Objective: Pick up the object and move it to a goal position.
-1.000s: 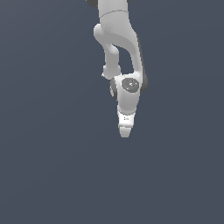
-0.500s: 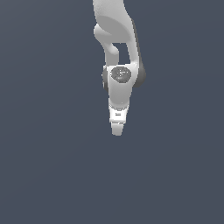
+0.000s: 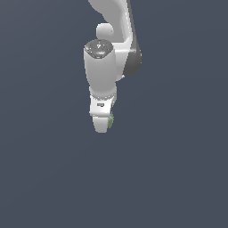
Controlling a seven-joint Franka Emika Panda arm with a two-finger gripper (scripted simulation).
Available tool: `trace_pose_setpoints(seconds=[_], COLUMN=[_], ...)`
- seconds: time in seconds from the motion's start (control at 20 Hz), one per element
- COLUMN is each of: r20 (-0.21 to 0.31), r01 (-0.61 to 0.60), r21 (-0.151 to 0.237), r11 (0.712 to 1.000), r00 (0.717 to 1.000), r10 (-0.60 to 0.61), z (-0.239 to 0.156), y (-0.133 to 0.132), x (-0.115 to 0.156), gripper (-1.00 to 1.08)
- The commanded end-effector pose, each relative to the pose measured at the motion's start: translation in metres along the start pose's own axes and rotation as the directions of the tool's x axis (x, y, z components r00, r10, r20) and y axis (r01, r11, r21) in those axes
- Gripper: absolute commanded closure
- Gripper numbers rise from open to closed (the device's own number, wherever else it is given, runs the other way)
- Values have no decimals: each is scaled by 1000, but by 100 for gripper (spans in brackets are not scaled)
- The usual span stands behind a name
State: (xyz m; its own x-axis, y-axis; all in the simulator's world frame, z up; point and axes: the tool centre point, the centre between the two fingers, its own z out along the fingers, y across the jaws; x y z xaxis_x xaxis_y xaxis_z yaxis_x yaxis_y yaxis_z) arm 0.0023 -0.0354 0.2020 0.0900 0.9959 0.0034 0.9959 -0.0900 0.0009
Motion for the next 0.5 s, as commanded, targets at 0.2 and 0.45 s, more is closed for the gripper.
trace_pose_setpoints(seconds=[0.2, 0.45], r20=[-1, 0], r01=[1, 0], r21=[1, 1], r11=[1000, 1000], r00=[1000, 1000], r10=[-1, 0], z=[-62, -101], y=[23, 38], x=[-41, -68], gripper=[108, 108])
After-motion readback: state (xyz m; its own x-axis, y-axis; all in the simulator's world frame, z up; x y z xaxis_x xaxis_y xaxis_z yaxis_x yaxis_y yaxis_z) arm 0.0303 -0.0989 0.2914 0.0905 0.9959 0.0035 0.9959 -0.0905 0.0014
